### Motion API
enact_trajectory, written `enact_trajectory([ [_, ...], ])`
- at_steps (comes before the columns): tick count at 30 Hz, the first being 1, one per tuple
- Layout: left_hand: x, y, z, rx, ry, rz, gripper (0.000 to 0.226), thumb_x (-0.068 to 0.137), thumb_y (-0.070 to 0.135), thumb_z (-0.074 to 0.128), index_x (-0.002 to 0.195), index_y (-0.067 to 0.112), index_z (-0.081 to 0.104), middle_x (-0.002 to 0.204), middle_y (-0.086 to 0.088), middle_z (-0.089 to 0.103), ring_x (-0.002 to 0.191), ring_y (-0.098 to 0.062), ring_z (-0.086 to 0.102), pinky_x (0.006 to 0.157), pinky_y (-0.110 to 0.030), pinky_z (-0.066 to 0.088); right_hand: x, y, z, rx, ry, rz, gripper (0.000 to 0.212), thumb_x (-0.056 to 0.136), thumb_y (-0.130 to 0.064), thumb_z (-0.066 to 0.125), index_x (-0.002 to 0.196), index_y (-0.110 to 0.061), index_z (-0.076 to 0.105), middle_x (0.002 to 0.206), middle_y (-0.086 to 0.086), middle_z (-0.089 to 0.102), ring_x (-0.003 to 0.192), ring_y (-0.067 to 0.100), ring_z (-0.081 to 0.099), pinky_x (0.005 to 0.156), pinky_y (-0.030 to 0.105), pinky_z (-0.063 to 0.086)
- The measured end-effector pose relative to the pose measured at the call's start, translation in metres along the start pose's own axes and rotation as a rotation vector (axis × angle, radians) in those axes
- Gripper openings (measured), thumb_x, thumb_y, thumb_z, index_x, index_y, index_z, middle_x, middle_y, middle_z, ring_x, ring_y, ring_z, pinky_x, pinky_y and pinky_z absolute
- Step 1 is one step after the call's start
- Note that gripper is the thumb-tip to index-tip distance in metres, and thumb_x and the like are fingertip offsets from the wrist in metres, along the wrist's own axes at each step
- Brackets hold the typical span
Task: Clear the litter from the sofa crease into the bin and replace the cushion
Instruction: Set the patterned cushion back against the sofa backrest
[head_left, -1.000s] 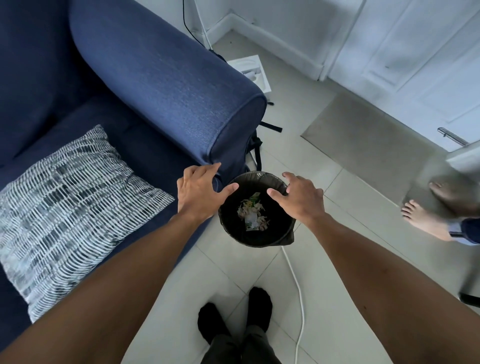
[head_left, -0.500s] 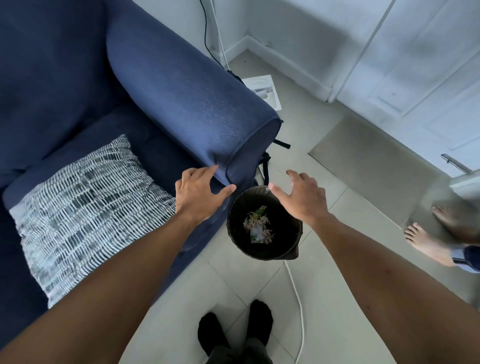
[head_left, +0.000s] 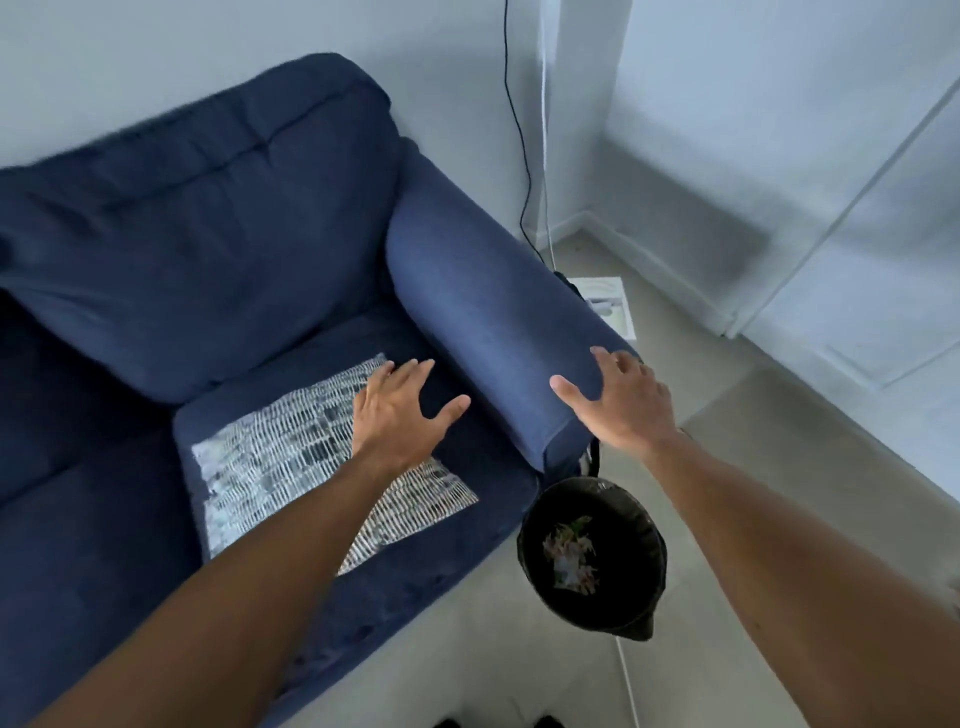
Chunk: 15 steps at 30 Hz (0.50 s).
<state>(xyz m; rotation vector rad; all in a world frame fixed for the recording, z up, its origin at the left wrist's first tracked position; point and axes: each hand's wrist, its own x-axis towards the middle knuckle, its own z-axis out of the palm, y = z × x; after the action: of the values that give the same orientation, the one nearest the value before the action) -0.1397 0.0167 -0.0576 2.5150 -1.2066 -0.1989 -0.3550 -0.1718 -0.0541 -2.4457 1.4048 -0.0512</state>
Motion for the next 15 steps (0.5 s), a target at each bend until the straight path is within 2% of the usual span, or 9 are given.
enact_trajectory([
  [6, -0.004, -0.067, -0.057, 0.039, 0.093, -0.099, 0.087, 0.082, 0.083, 0.038, 0.148, 0.025, 0.042, 0.152, 0.003, 0.046, 0.148, -0.024, 0.024, 0.115, -0.053, 0.028, 0.025, -0.089, -0.004, 0.013, -0.012, -0.180, 0.102, 0.071, -0.093, 0.017, 0.149, -0.027, 0.025, 0.152, 0.009, 0.033, 0.135, 0.035, 0.033, 0.107, 0.055, 0.029],
  [10, -0.018, -0.110, -0.084, 0.047, 0.134, -0.189, 0.095, 0.079, 0.088, 0.031, 0.148, 0.024, 0.043, 0.152, 0.003, 0.046, 0.147, -0.025, 0.025, 0.114, -0.053, 0.027, 0.033, -0.144, 0.006, 0.023, -0.019, -0.292, 0.099, 0.073, -0.092, 0.022, 0.147, -0.026, 0.028, 0.150, 0.008, 0.037, 0.133, 0.034, 0.036, 0.104, 0.055, 0.033],
  [15, -0.044, -0.156, -0.101, 0.045, 0.187, -0.318, 0.093, 0.080, 0.088, 0.034, 0.147, 0.024, 0.044, 0.151, 0.003, 0.047, 0.147, -0.025, 0.027, 0.115, -0.053, 0.027, 0.034, -0.201, 0.032, 0.022, -0.049, -0.422, 0.100, 0.072, -0.092, 0.022, 0.144, -0.024, 0.032, 0.145, 0.008, 0.043, 0.131, 0.033, 0.040, 0.103, 0.054, 0.035],
])
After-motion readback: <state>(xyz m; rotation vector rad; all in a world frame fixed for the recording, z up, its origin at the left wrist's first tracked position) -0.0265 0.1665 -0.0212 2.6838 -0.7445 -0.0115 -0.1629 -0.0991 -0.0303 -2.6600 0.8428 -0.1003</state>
